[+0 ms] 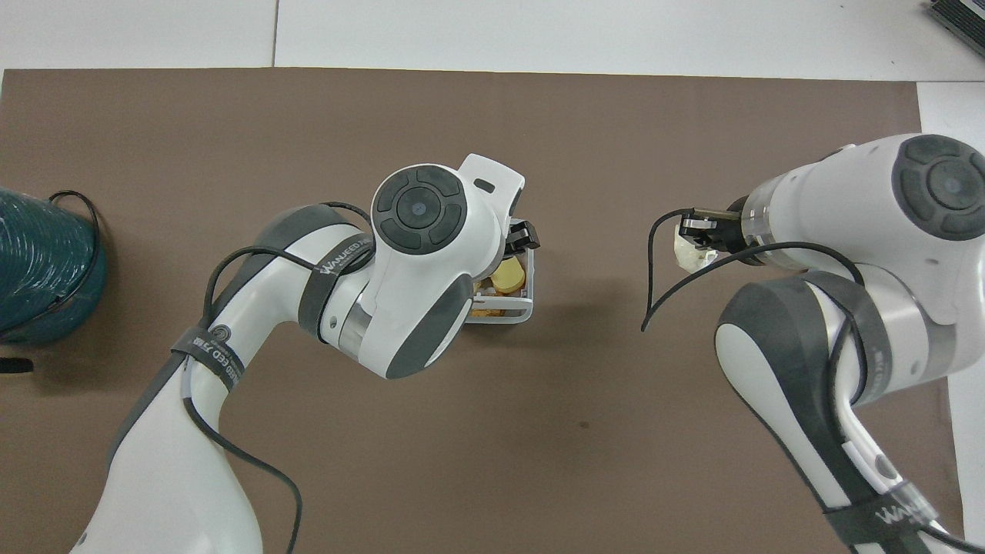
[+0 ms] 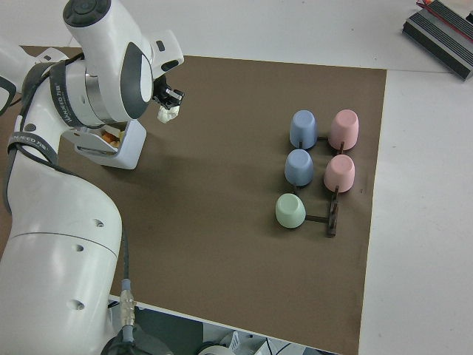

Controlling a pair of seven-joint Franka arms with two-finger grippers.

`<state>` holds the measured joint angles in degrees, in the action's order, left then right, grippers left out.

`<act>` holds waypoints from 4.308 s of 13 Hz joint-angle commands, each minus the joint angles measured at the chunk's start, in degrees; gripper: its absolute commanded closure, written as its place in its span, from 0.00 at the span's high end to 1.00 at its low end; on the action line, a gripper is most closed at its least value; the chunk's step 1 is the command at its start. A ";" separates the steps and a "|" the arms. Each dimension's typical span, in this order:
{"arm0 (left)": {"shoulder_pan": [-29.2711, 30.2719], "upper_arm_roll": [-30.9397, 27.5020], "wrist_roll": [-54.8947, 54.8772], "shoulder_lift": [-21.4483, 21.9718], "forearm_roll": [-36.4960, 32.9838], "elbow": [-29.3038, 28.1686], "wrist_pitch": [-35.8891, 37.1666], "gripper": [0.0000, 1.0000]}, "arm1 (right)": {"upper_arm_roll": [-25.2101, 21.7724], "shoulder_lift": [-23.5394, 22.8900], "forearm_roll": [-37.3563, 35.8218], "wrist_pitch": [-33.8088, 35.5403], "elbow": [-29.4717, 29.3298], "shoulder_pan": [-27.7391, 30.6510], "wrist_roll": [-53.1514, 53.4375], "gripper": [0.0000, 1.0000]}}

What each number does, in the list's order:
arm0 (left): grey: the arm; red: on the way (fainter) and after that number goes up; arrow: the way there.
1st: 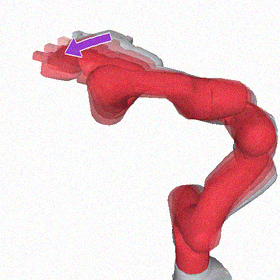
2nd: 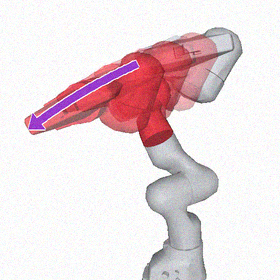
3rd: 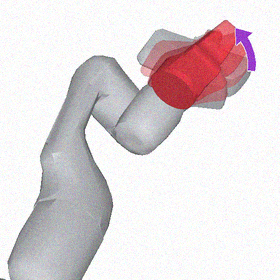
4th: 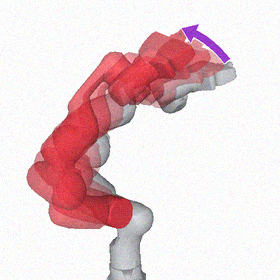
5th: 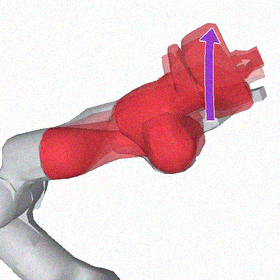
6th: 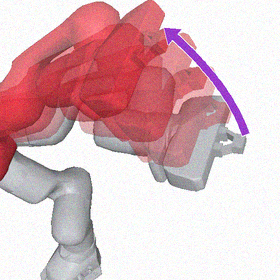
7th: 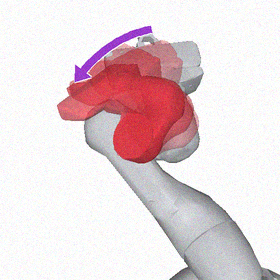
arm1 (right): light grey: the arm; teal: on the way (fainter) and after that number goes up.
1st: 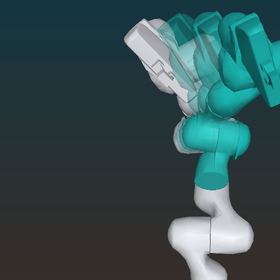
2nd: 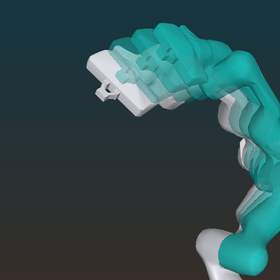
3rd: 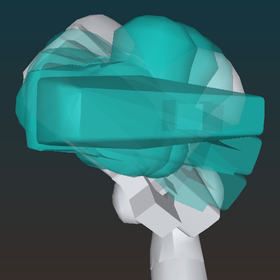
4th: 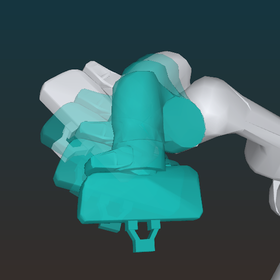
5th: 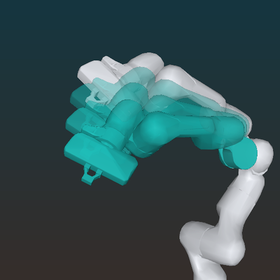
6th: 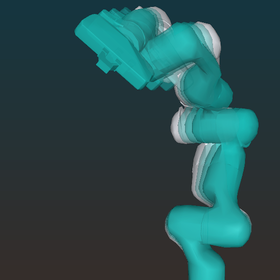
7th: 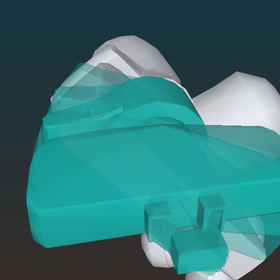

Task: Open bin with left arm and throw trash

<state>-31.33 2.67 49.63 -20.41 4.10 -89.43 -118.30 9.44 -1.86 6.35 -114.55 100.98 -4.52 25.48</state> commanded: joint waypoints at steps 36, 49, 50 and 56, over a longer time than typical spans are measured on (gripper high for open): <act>28.25 -0.30 -52.54 20.15 -3.22 -5.32 25.92 1.00 | -13.30 5.98 -6.88 24.17 -8.08 0.39 -18.96 1.00; 28.16 -0.39 -52.36 20.06 -4.10 -3.21 19.68 1.00 | -13.84 7.30 -7.75 26.30 -7.03 -0.05 -21.45 1.00; 28.25 -0.39 -52.36 20.06 -4.19 -3.21 19.60 1.00 | -13.75 7.39 -7.66 26.22 -6.77 -0.05 -21.35 1.00; 28.08 -0.21 -52.36 19.97 -5.51 -2.86 19.60 1.00 | -13.75 8.01 -7.66 26.65 -6.24 -0.05 -21.53 1.00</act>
<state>-3.50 2.20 -2.13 -1.39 -0.51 -91.82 -98.15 -4.33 4.67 -1.46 -88.08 93.28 -4.42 3.82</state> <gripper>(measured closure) 0.000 0.000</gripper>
